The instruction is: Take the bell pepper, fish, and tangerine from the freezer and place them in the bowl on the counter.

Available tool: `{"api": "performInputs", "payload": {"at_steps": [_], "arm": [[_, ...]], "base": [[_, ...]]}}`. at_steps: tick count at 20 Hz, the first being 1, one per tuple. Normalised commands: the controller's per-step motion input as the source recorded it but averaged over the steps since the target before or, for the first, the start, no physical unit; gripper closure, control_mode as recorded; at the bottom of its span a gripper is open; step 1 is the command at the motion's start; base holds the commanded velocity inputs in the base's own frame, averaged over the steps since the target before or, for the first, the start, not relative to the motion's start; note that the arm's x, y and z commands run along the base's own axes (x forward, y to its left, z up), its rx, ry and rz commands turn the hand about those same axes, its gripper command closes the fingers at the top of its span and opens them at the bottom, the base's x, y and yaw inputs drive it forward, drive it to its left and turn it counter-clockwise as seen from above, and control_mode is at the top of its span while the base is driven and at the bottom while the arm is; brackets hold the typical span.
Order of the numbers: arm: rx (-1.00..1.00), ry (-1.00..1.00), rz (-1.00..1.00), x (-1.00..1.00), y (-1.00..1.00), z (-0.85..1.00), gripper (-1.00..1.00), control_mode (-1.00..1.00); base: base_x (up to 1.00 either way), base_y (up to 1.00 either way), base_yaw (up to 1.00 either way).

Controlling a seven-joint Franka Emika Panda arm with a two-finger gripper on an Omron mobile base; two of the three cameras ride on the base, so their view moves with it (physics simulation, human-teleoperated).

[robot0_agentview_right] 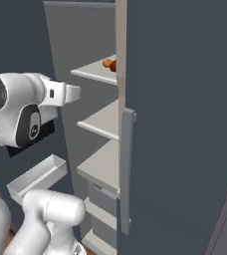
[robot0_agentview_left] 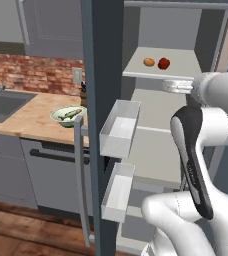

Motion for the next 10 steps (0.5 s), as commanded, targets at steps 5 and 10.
{"api": "performInputs", "payload": {"at_steps": [5, 10], "arm": [[-0.04, 0.28, 0.16, 0.43, 0.0, 0.69, -1.0, -1.0], [-0.06, 0.04, 0.04, 0.08, 0.02, -0.04, -1.0, -1.0]], "base": [[0.0, 0.0, 0.0], [0.0, 0.0, 0.0]]}}
